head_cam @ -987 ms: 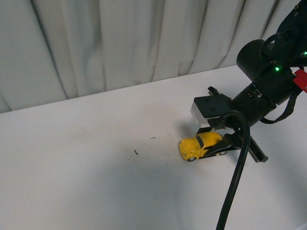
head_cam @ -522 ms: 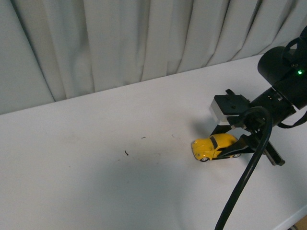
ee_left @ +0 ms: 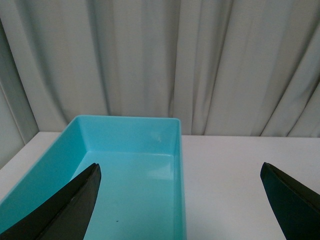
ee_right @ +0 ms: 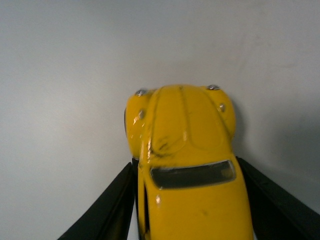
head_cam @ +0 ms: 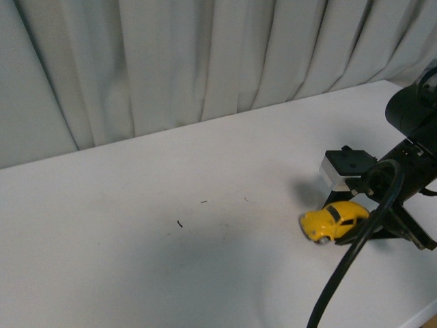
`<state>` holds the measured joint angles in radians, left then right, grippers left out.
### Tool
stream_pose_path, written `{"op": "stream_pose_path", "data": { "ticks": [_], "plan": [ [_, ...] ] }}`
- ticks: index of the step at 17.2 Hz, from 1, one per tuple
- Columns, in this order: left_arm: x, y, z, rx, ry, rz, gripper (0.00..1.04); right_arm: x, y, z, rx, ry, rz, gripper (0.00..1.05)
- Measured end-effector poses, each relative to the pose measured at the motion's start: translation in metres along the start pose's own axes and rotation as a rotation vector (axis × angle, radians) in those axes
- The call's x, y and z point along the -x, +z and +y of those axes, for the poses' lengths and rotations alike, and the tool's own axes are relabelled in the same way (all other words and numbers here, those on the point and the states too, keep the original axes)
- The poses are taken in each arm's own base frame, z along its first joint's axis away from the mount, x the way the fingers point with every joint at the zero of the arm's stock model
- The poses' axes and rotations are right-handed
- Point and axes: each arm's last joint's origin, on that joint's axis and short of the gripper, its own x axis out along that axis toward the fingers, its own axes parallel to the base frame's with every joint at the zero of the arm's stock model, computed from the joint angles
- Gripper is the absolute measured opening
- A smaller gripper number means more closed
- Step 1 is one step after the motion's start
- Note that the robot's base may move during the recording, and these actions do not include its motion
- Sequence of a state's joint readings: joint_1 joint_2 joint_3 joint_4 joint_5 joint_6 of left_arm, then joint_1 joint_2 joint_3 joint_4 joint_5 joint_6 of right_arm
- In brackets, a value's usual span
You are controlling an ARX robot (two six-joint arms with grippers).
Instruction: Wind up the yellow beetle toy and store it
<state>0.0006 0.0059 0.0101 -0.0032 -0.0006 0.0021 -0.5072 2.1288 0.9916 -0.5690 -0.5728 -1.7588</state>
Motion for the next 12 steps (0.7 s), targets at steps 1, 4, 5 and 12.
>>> {"op": "stream_pose_path", "data": {
  "ticks": [1,4,5,12],
  "plan": [
    [0.0000,0.0000,0.0000,0.000,0.001,0.000,0.98,-0.0015,-0.0005,0.0027,-0.001,0.006,-0.014,0.70],
    [0.0000,0.0000,0.0000,0.000,0.000,0.000,0.98,-0.0018,-0.0005,0.0064,0.012,0.018,-0.016,0.98],
    [0.0000,0.0000,0.0000,0.000,0.000,0.000,0.98,-0.0018,-0.0005,0.0063,0.015,0.017,-0.016,0.98],
    [0.0000,0.0000,0.0000,0.000,0.000,0.000,0.98,-0.0018,0.0061,0.0045,0.047,0.010,-0.002,0.98]
  ]
}}
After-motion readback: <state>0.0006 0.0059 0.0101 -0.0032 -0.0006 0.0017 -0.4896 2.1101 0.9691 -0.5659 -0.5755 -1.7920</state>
